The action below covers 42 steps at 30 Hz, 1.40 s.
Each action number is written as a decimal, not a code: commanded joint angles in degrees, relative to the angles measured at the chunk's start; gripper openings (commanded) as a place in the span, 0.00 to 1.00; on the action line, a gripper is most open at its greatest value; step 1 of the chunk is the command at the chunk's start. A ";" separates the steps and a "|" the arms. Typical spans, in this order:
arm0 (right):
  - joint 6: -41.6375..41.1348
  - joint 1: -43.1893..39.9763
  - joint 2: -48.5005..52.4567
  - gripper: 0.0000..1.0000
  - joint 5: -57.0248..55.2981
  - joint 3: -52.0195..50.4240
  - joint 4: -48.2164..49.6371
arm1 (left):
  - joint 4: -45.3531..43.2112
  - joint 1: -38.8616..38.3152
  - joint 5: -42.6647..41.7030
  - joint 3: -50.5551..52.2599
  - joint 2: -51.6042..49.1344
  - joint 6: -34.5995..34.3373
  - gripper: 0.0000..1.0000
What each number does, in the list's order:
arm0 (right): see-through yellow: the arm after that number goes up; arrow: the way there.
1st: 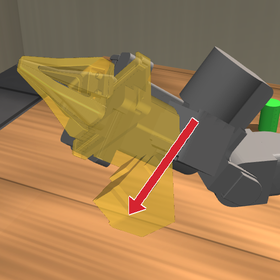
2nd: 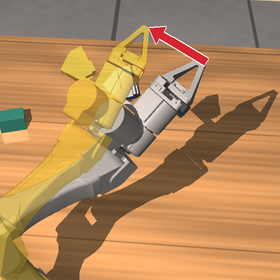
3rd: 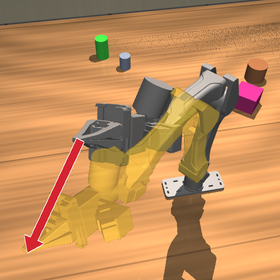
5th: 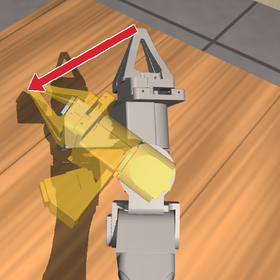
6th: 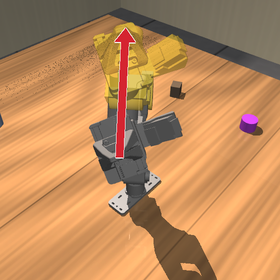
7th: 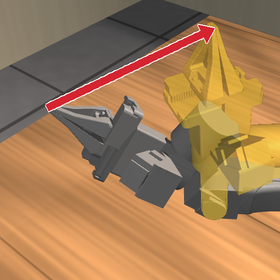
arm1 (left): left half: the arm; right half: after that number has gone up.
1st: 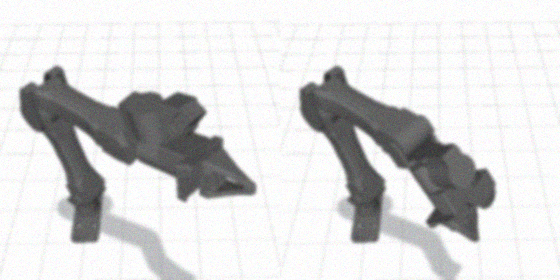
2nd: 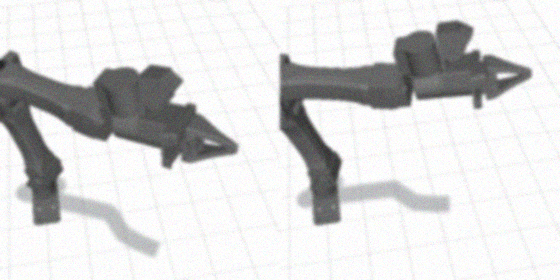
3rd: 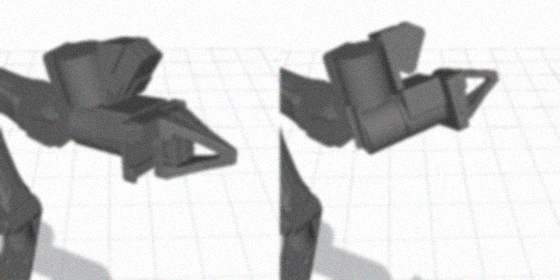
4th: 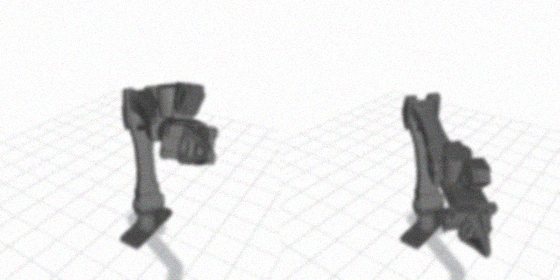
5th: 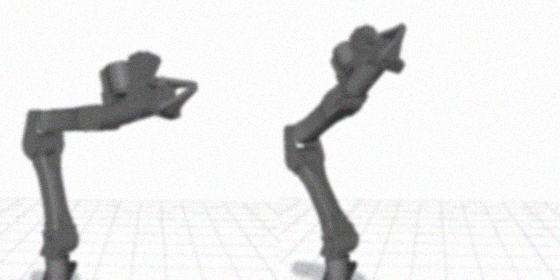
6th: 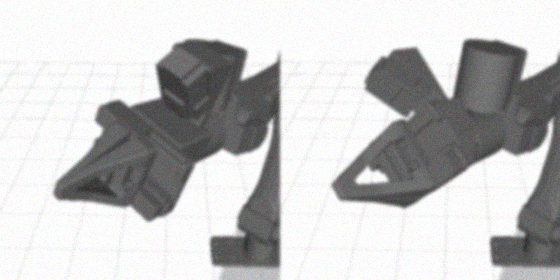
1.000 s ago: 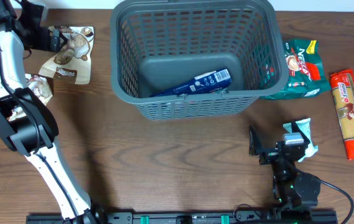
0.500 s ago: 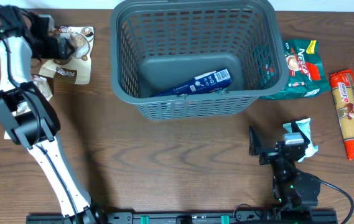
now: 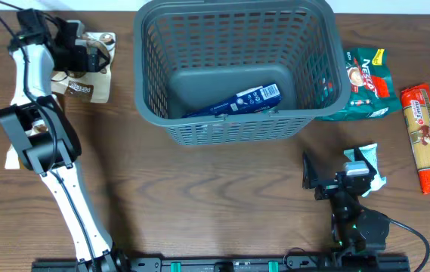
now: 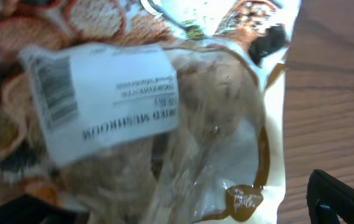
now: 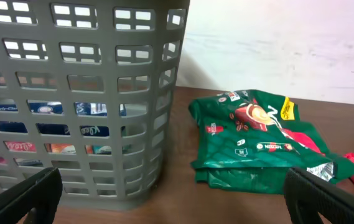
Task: Pack container
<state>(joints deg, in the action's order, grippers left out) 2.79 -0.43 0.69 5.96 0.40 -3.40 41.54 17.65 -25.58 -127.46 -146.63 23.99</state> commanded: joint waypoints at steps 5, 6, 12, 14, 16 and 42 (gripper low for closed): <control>0.68 -0.35 -0.37 0.99 -0.11 -0.09 -0.24 | -0.09 -1.14 -1.14 -0.09 -0.33 -0.13 0.99; 0.68 -0.35 -0.37 0.99 -0.09 -0.09 -0.26 | 0.00 -1.07 -1.11 -0.09 -0.35 -0.13 0.99; 0.68 -0.35 -0.37 0.99 -0.11 -0.09 -0.24 | 1.09 -0.98 -0.74 -0.09 -0.63 -0.09 0.06; 0.68 -0.35 -0.37 0.99 -0.11 -0.09 -0.24 | 1.88 -0.98 -0.74 -0.09 -0.96 -0.09 0.06; 0.68 -0.35 -0.37 0.99 -0.11 -0.09 -0.24 | 2.60 -0.96 -0.26 -0.09 -1.14 -0.15 0.06; 0.68 -0.35 -0.37 0.99 -0.09 -0.09 -0.24 | 4.52 -0.85 4.00 -0.09 -0.83 -1.66 0.06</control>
<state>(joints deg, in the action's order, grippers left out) 2.79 -0.43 0.69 5.96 0.40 -3.40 44.73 16.43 -25.52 -127.87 -146.56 22.46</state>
